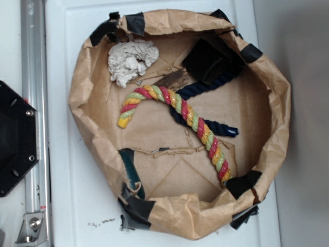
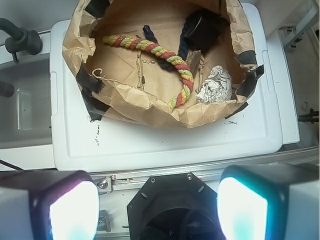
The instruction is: Grab the multicolored rope.
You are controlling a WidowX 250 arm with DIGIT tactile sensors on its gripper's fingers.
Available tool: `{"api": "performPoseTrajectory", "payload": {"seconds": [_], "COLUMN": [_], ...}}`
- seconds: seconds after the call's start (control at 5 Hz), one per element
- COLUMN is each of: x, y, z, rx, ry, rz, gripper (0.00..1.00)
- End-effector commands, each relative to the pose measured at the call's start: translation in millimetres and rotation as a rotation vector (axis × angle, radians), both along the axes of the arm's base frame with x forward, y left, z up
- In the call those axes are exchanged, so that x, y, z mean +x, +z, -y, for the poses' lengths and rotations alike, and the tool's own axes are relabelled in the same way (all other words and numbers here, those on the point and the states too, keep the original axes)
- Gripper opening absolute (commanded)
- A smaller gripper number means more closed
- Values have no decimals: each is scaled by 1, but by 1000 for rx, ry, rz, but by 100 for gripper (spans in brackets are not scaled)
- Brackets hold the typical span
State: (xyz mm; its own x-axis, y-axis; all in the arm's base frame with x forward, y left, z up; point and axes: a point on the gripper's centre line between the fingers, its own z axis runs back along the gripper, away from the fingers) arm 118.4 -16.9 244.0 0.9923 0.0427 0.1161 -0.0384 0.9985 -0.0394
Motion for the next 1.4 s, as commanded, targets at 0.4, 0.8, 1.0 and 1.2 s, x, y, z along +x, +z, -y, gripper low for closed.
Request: {"api": "performPoseTrajectory", "payload": {"seconds": [0.4,0.8,1.0,1.2], "x": [100,177,187,187], "y": [-42,-109,-133,-156], "z": [18,27,26,34], "rx": [-8,61,80,113], "ry": [-391,-618,-647,-687], "rz": [312,283,218,174], "gripper": [100,100,100,100]}}
